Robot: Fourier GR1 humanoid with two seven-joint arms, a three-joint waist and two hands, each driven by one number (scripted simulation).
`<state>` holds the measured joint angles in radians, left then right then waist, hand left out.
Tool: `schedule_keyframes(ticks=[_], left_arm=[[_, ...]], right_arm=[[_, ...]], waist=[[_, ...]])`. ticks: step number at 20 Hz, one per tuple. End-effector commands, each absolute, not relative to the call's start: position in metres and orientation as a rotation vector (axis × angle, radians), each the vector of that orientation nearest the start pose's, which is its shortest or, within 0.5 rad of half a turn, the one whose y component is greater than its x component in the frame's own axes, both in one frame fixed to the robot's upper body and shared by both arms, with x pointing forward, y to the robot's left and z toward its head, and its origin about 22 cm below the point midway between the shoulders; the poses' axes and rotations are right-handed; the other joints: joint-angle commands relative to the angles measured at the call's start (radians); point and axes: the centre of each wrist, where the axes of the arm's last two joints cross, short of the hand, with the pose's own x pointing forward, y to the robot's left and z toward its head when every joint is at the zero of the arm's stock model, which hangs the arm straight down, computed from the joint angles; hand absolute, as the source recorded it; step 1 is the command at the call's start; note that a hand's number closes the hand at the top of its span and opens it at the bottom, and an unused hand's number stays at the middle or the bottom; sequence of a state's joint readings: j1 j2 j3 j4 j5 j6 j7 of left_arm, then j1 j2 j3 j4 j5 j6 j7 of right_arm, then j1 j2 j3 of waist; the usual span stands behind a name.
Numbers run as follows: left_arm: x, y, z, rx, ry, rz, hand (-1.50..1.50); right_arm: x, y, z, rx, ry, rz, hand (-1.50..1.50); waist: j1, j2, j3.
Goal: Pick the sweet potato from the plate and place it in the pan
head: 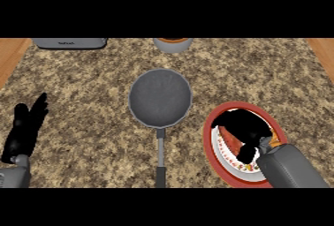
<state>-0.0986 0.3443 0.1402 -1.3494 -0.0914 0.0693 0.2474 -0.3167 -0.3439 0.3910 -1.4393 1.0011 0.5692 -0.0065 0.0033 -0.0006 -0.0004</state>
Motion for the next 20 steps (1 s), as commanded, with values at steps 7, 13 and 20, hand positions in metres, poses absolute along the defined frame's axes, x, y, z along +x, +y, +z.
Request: schedule_keyframes(ticks=[7,13,20], left_arm=[[0.282,0.35,0.02,0.521,-1.185,-0.09,0.0],[0.269,0.349,0.009,0.481,-1.215,-0.12,0.0],[0.277,0.338,0.006,0.498,-1.214,-0.111,0.0]], right_arm=[[0.308,-0.182,0.028,-0.593,-1.198,1.8,1.5],[0.349,-0.321,0.057,-0.664,-1.212,1.702,1.5],[0.375,-0.359,0.074,-0.667,-1.358,1.564,1.5]], waist=[[-0.001,0.001,0.0],[0.012,0.006,0.001],[0.007,0.005,0.001]])
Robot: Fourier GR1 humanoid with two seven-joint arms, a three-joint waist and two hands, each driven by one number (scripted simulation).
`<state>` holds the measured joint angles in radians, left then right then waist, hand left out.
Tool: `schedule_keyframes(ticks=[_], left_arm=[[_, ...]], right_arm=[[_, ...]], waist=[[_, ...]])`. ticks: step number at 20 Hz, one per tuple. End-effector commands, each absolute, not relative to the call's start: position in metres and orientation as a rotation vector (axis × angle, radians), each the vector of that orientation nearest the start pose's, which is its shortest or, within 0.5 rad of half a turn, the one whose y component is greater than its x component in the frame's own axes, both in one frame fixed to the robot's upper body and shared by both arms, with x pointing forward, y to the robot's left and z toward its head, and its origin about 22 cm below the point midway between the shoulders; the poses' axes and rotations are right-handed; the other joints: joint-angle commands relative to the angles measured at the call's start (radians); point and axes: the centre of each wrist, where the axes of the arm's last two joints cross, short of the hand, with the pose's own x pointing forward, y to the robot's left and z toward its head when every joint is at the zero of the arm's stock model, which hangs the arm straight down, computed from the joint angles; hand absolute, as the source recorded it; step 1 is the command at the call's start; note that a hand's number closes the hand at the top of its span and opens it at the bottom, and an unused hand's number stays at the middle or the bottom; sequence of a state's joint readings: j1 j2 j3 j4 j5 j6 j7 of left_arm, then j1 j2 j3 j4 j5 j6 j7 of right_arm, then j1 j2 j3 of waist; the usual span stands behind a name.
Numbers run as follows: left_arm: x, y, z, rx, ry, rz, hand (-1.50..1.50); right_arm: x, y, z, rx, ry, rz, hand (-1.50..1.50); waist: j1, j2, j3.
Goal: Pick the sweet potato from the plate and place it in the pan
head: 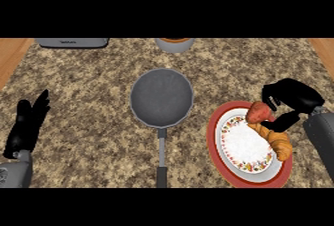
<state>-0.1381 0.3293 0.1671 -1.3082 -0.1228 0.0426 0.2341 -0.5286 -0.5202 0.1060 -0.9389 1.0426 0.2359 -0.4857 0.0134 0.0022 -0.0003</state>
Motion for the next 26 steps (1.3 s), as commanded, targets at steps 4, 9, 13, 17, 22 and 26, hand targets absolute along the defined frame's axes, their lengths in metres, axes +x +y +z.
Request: schedule_keyframes(ticks=[4,9,13,17,22,26], left_arm=[[0.268,0.356,0.014,0.48,-1.202,-0.106,0.0],[0.277,0.354,0.007,0.505,-1.196,-0.084,0.0],[0.258,0.358,0.009,0.488,-1.201,-0.112,0.0],[0.275,0.353,0.029,0.48,-1.215,-0.098,0.0],[0.264,0.353,0.021,0.486,-1.217,-0.118,0.0],[0.266,0.349,0.021,0.495,-1.215,-0.111,0.0]], right_arm=[[0.377,-0.335,0.084,-0.757,-1.729,1.398,1.5],[0.38,-0.321,0.12,-0.576,-1.957,1.303,1.5],[0.375,-0.281,0.132,-0.525,-1.97,1.274,1.5],[0.382,-0.239,0.138,-0.454,-1.936,1.207,1.5],[0.407,-0.189,0.135,-0.372,-1.901,1.135,1.5],[0.398,-0.119,0.102,-0.318,-1.867,1.112,1.5]], waist=[[-0.001,-0.001,0.002],[-0.02,-0.003,0.0],[-0.013,-0.006,0.0],[-0.011,-0.005,0.0],[0.005,0.0,0.0],[0.007,0.001,0.0]])
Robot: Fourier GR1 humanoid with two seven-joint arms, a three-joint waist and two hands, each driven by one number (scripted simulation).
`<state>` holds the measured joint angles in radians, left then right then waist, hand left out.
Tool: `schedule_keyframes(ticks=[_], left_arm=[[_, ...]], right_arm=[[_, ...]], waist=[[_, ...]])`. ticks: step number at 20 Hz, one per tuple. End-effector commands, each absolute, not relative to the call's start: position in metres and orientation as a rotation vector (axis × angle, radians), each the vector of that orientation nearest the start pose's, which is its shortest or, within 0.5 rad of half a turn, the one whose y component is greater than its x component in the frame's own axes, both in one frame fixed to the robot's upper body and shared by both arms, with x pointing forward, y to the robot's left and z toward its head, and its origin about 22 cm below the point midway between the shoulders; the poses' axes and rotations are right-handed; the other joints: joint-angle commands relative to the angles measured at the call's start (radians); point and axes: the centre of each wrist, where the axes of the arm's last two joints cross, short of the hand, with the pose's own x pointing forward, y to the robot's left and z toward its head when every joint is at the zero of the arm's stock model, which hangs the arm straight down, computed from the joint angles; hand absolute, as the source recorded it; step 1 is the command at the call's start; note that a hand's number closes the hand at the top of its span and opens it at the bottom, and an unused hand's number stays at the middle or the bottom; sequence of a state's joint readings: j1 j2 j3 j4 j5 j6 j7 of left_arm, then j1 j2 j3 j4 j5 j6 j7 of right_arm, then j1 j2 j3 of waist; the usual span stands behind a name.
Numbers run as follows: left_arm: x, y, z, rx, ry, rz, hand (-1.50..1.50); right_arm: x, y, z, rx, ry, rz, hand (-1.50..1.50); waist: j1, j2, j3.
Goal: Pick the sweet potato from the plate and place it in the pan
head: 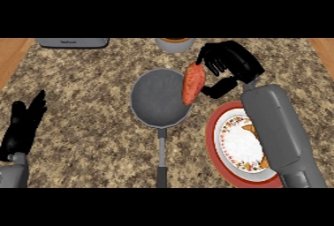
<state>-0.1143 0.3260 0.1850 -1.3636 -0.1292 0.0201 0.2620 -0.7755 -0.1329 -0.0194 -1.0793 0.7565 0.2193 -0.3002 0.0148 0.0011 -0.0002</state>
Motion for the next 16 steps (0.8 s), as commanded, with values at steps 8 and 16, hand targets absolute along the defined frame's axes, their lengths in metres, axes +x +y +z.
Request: schedule_keyframes(ticks=[8,16], left_arm=[[0.274,0.32,0.005,0.46,-1.234,-0.131,0.0],[0.285,0.325,0.026,0.425,-1.254,-0.171,0.0]], right_arm=[[0.419,-0.084,0.075,-0.332,-1.78,1.123,1.5],[0.423,-0.082,0.044,-0.26,-1.705,1.139,1.5]], waist=[[0.03,0.009,0.0],[0.079,0.021,0.001]])
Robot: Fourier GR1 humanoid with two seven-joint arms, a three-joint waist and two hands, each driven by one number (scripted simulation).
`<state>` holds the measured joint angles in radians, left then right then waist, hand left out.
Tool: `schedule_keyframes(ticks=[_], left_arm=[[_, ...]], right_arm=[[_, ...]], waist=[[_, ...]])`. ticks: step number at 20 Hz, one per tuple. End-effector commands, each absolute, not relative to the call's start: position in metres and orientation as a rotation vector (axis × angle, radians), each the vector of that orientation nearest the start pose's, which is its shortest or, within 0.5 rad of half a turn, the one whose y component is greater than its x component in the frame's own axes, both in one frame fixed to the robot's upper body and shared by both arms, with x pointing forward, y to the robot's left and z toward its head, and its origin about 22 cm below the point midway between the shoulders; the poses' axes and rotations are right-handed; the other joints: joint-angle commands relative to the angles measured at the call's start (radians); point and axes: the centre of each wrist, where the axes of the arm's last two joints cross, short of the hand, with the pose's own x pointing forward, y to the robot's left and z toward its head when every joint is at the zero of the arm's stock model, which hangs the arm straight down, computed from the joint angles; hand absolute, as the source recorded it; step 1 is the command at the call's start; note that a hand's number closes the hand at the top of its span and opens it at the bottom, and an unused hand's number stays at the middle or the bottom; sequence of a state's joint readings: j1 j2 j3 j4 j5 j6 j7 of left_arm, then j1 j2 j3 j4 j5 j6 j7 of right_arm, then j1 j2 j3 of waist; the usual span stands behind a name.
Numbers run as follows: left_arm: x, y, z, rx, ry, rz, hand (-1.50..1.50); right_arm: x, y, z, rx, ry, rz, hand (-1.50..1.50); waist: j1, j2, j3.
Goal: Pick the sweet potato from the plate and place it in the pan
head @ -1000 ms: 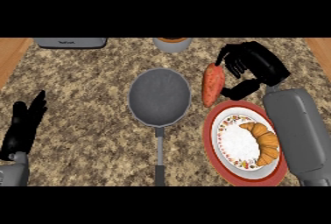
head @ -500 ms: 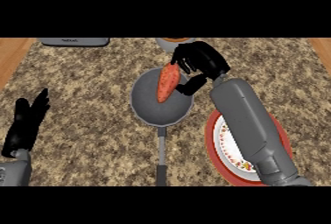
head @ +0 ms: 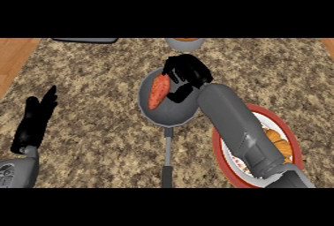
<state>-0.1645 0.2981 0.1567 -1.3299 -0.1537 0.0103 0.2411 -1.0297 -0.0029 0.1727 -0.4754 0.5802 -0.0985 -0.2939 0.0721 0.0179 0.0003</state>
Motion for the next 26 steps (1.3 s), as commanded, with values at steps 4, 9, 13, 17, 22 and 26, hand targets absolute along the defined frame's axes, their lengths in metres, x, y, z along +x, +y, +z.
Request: schedule_keyframes(ticks=[4,9,13,17,22,26], left_arm=[[0.294,0.325,0.025,0.418,-1.252,-0.186,0.0],[0.306,0.302,0.021,0.404,-1.27,-0.223,0.0],[0.311,0.301,0.027,0.399,-1.282,-0.23,0.0],[0.312,0.297,0.028,0.385,-1.285,-0.24,0.0],[0.304,0.311,0.02,0.397,-1.272,-0.222,0.0],[0.308,0.314,0.02,0.434,-1.258,-0.183,0.0]], right_arm=[[0.411,-0.087,0.023,-0.14,-1.657,1.039,1.5],[0.415,-0.088,0.022,-0.095,-1.616,1.017,-1.5],[0.405,-0.091,0.007,-0.073,-1.645,0.961,-1.5],[0.404,-0.087,0.011,-0.042,-1.704,0.834,-1.5],[0.405,-0.085,0.016,0.002,-1.775,0.668,-1.5],[0.415,-0.083,0.031,-0.008,-1.785,0.558,-1.5]], waist=[[0.054,0.007,0.001],[0.077,0.024,0.001],[0.091,0.025,0.002],[0.104,0.023,0.003],[0.088,0.015,0.002],[0.047,0.012,0.001]])
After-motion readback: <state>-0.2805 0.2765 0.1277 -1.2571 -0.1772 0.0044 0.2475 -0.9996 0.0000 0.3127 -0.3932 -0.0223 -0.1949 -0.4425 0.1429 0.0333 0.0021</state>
